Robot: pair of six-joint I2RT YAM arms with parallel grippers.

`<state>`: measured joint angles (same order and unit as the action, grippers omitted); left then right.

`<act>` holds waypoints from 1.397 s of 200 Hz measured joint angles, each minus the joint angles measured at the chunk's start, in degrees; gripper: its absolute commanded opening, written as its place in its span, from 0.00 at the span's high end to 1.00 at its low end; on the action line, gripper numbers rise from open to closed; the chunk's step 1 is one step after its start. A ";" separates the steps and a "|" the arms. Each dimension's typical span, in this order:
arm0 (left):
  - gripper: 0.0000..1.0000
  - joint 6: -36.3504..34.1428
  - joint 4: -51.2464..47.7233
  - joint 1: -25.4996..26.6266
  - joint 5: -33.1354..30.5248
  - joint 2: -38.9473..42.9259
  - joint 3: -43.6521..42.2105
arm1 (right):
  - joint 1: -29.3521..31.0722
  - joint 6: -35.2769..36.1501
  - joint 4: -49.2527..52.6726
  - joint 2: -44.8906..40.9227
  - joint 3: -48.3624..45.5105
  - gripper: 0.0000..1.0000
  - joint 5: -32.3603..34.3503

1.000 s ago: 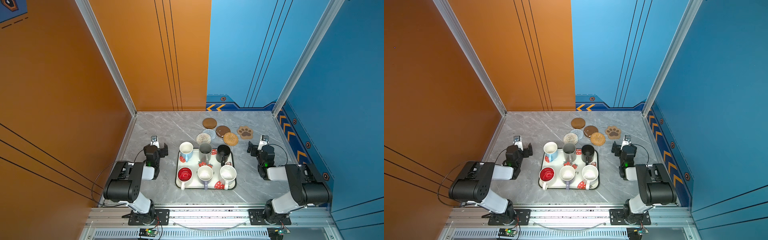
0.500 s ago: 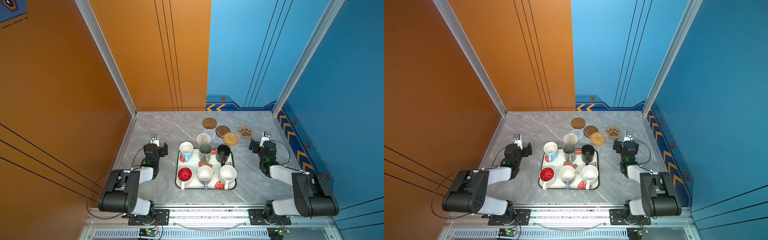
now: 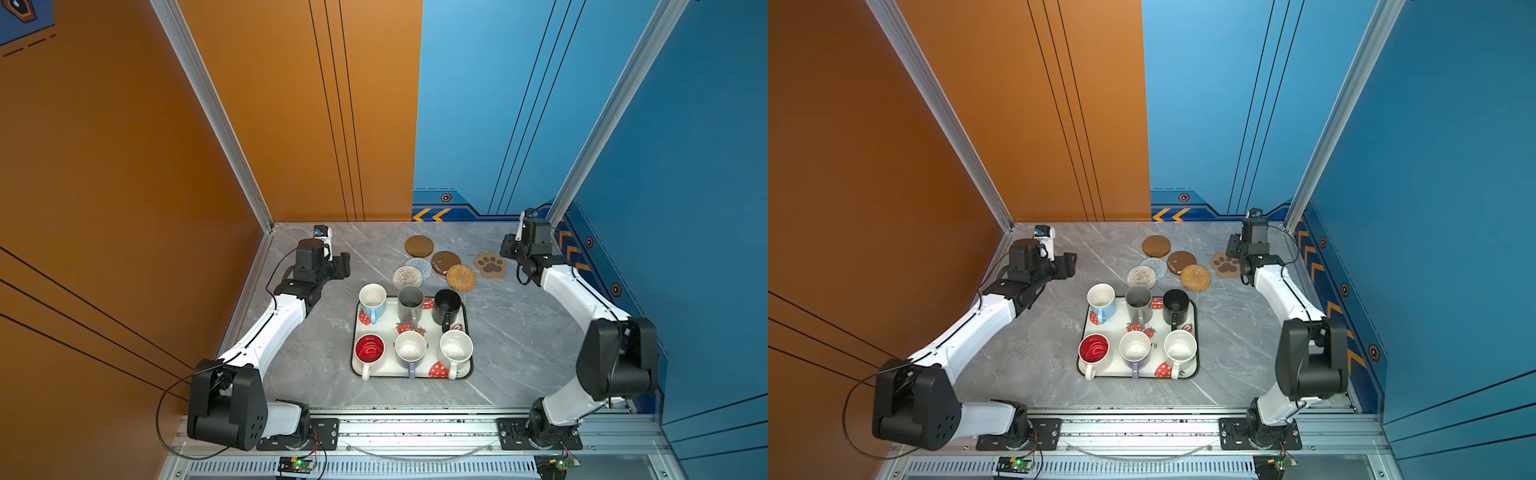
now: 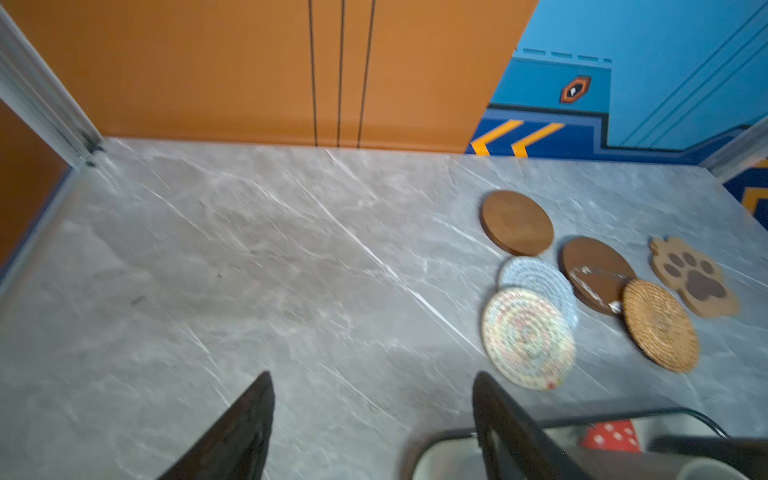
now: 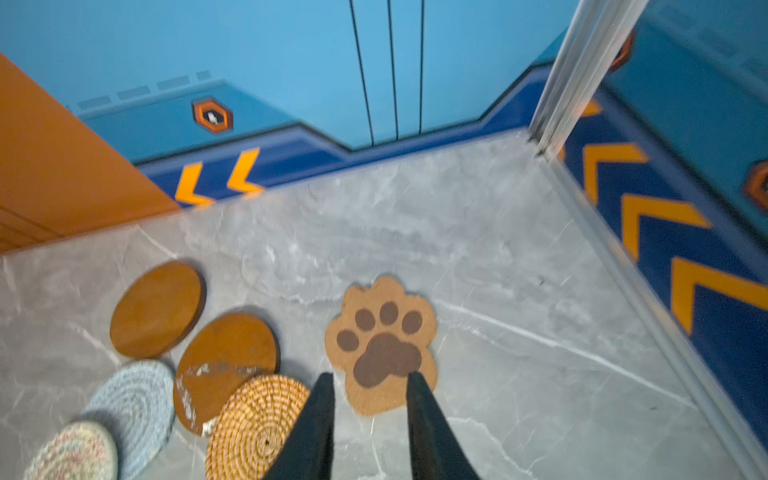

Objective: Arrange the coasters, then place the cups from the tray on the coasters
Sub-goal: 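Raise both arms and move the right gripper over the cork paw coaster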

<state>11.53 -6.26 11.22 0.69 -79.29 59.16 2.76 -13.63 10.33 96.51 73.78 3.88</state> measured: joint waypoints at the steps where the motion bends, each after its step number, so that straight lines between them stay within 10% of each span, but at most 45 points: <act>1: 0.27 0.07 -0.37 0.24 0.00 -0.24 0.35 | 0.02 -0.13 0.55 0.66 0.52 0.67 -0.26; 117: 0.28 1.44 -10.38 10.49 -5.84 -5.84 5.31 | 2.78 0.59 24.70 34.45 37.57 0.29 -0.02; 279: 0.28 2.05 -10.27 11.37 -7.78 -5.84 5.53 | 1.29 -1.55 28.74 41.09 41.94 0.27 5.22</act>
<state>13.58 -16.53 22.59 -7.09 -85.12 64.69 4.05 -15.18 39.07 137.60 115.72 9.10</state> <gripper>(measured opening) 0.726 0.742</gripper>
